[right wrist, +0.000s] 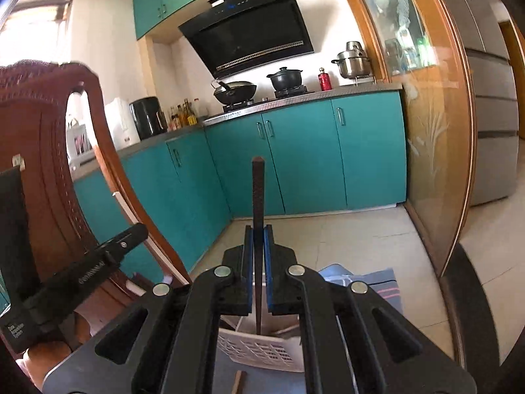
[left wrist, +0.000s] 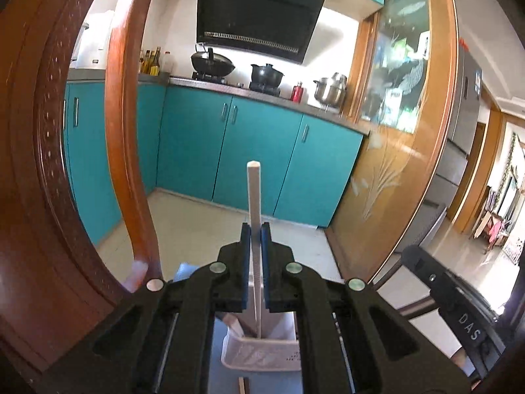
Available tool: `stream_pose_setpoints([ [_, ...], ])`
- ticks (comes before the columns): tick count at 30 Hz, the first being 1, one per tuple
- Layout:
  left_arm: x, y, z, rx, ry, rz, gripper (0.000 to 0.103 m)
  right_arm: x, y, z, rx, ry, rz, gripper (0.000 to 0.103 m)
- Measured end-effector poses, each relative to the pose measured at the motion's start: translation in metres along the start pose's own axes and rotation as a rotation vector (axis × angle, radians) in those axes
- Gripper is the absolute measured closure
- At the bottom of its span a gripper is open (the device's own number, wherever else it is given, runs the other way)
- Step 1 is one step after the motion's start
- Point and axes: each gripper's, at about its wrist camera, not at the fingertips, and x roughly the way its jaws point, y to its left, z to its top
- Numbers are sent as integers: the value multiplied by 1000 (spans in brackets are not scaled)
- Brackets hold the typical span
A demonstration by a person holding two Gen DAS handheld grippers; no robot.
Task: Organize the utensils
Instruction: 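Lower both chopsticks into the basket and open both tools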
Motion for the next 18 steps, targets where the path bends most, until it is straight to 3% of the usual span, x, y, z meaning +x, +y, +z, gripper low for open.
stream_pose_setpoints([
  [3,-3,-1,-7,7,-1,2,91,-4,0,-4,-15,-2,-7,89],
  [5,-10,-1,-9,10,-12,-7,87,-9,-3,-4,0,-4,0,77],
  [10,-48,6,-14,-3,-78,-36,77,-48,-3,-2,29,-60,56,76],
  [15,-81,17,-30,-1,-125,27,71,-88,21,-21,-79,-57,171,76],
  [16,-83,22,-35,-4,-121,48,69,-89,23,-28,-86,-49,184,76],
  [18,-79,30,-43,0,-92,76,67,-72,33,-56,-129,66,204,76],
])
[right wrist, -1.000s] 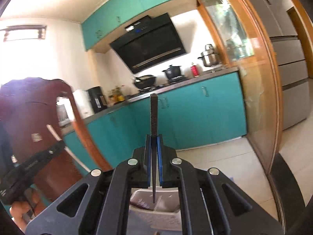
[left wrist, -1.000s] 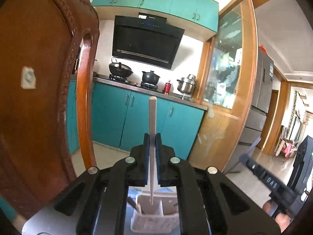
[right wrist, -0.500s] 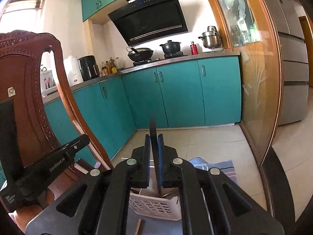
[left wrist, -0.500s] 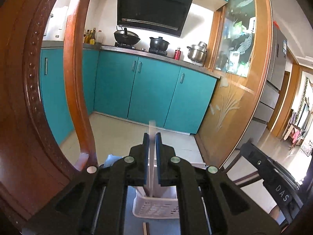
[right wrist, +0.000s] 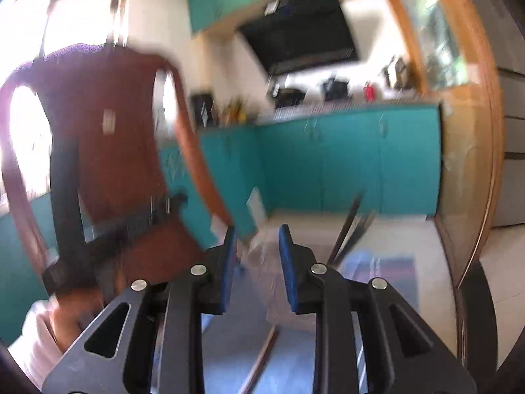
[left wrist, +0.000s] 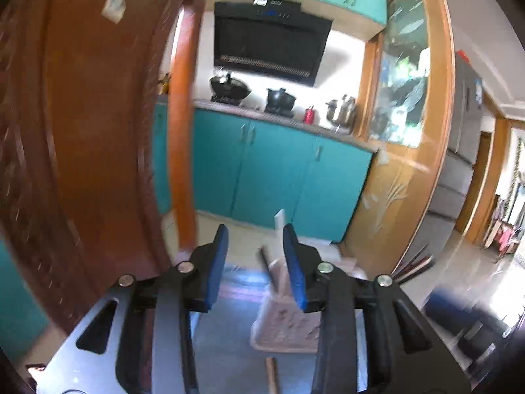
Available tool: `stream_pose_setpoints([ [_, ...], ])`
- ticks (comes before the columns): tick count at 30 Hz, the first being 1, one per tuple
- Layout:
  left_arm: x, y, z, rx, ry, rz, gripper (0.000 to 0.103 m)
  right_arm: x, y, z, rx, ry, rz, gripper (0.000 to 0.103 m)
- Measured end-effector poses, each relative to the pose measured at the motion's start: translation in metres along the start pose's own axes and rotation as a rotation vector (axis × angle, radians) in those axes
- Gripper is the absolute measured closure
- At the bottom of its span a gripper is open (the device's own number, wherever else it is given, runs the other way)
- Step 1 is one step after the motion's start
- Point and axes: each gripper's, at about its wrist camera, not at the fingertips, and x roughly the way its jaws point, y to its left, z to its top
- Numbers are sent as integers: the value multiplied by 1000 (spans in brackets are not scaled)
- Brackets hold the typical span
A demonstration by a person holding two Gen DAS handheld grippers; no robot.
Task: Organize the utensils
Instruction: 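Lower both chopsticks into the basket and open both tools, then move both open tools back down to the remaining chopsticks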
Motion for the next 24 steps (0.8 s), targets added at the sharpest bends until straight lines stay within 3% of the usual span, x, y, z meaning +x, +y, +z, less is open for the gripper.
stream_pose_setpoints([
  [2,10,7,-16,20,63,52,67,38,0,-29,-5,160,-12,77],
  [5,26,10,-34,60,174,117,64,106,-9,-78,52,477,-26,77],
  [6,30,10,-37,61,201,122,64,122,-10,-93,64,549,-34,77],
  [9,34,11,-47,54,249,113,61,147,-6,-119,70,659,-56,77],
  [12,29,6,-52,77,239,110,55,161,-1,-131,55,708,-94,76],
  [17,15,0,-59,145,190,128,49,170,2,-135,40,678,-148,77],
  [19,15,-2,-60,160,191,134,49,171,2,-137,37,670,-170,87],
  [24,20,-4,-62,164,206,132,49,176,-8,-135,111,670,-150,91],
])
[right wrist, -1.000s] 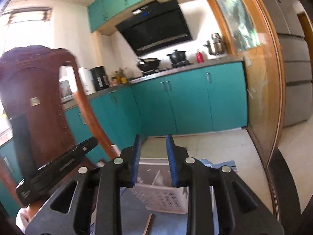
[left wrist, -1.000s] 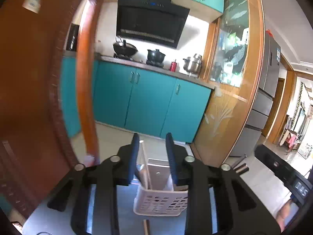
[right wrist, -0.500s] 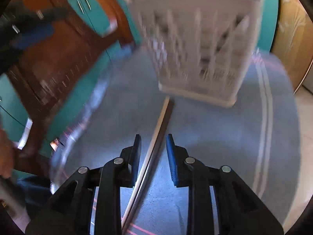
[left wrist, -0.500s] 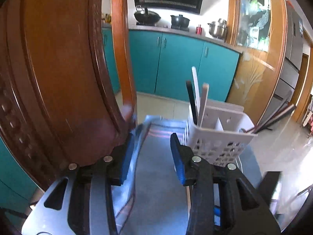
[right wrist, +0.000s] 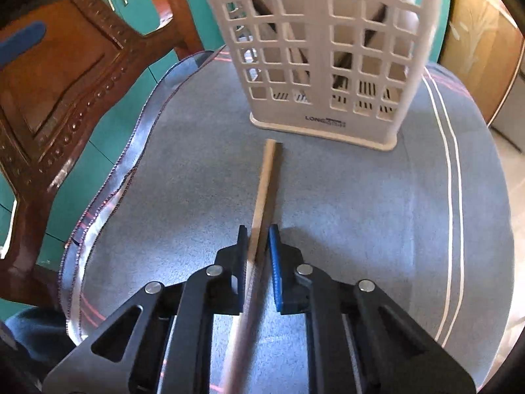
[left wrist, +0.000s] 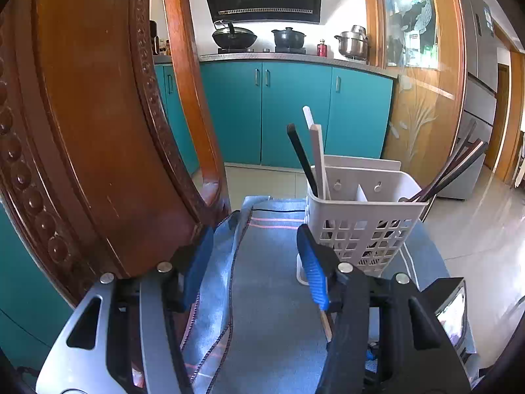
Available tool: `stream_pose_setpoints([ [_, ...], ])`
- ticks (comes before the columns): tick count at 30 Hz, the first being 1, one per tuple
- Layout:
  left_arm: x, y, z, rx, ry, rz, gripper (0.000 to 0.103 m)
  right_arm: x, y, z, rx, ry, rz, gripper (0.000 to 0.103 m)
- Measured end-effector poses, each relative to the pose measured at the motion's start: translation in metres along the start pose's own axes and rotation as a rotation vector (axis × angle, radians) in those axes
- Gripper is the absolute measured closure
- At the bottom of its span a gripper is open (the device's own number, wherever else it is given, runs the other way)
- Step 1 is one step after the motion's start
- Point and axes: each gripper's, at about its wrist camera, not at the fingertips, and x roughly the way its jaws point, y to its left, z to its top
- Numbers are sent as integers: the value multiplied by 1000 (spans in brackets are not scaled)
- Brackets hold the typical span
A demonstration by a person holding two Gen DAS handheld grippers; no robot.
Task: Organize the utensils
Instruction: 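Move both open tools back down to the remaining chopsticks, then align both open tools over the last light and dark chopsticks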
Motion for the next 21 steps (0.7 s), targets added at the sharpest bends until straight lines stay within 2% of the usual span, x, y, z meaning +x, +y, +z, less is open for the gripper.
stream_pose_setpoints([
  [4,5,-2,2,3,11,-2,47,-12,-14,-1,73,-9,43,91],
  [10,9,-3,1,9,27,-4,46,-36,-42,1,191,-109,137,91],
  [14,10,-6,0,21,32,-3,43,-33,-55,3,220,-105,115,91],
  [21,15,-9,-4,31,59,-2,37,-26,-56,-5,207,-55,11,90],
])
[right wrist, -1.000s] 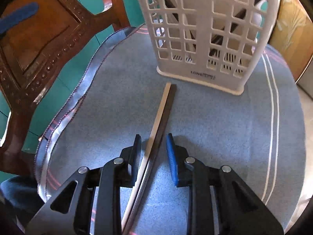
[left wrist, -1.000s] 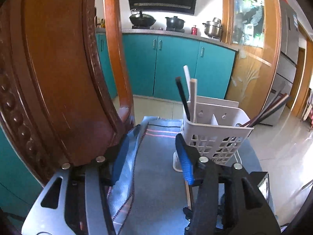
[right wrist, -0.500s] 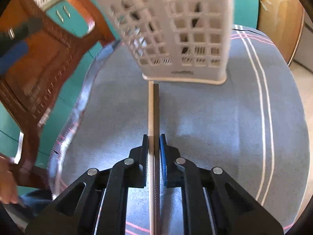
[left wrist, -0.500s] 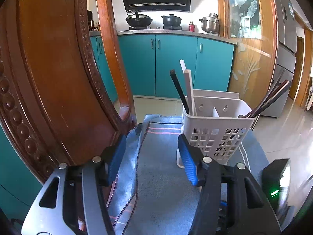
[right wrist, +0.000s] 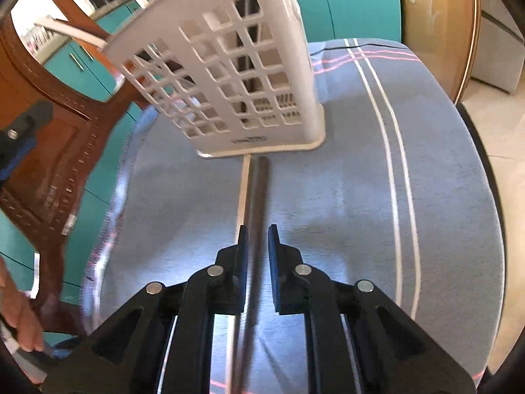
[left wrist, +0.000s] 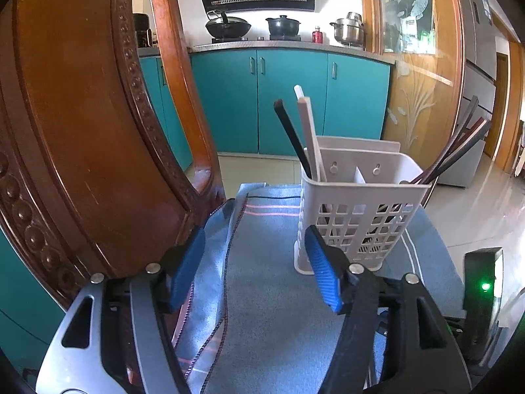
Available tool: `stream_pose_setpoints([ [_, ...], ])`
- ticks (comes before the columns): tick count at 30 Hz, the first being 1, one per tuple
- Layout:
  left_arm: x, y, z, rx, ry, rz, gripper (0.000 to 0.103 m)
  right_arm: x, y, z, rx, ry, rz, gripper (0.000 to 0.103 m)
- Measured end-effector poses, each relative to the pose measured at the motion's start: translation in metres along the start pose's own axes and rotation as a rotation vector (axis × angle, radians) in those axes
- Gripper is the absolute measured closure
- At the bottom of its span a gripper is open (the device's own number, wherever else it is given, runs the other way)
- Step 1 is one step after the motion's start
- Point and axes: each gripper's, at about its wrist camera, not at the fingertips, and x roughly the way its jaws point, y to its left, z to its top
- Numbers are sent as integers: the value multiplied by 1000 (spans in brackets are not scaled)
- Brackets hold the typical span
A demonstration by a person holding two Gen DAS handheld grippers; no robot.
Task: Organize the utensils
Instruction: 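Align both open tools over the last light and dark chopsticks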
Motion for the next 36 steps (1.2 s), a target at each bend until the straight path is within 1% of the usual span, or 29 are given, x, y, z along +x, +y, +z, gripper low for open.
stream_pose_setpoints([
  [2,5,0,-1,-1,24,3,36,5,-3,-1,-13,18,-16,90],
  [5,15,3,-4,-23,86,-11,34,7,2,-3,-63,-4,-40,89],
  [8,26,9,-8,-65,150,-42,34,11,5,-5,-81,6,-18,88],
  [10,31,13,-11,-85,183,-54,34,16,10,-5,-100,3,-28,88],
  [13,35,12,-15,-85,204,-56,34,21,21,-4,-171,-18,-73,88],
  [15,37,11,-17,-79,213,-57,33,22,25,-5,-191,-25,-95,88],
  [16,38,11,-18,-75,217,-59,33,22,24,-5,-195,-19,-100,89],
  [17,40,10,-20,-70,226,-62,33,21,24,-5,-190,-12,-103,93],
  [19,44,7,-24,-60,247,-69,33,21,18,-1,-149,8,-107,93],
  [22,51,1,-28,-47,276,-85,32,12,0,4,-75,33,-117,94],
  [23,54,-4,-30,-41,289,-101,32,11,-5,6,-58,37,-114,94],
  [25,61,-14,-35,-23,316,-138,31,10,-20,12,5,53,-87,94],
  [27,69,-26,-40,-3,339,-165,30,4,-36,18,59,57,-64,91],
  [30,80,-50,-50,40,383,-212,30,-10,-58,29,136,2,-71,90],
  [31,83,-55,-53,53,392,-215,30,-16,-65,32,159,-17,-58,87],
  [32,87,-63,-56,73,403,-213,30,-19,-68,34,173,-26,-48,81],
  [35,99,-78,-66,118,433,-189,31,-24,-75,38,200,-49,-38,74],
  [36,102,-80,-69,123,445,-179,40,-27,-77,38,201,-49,-38,73],
])
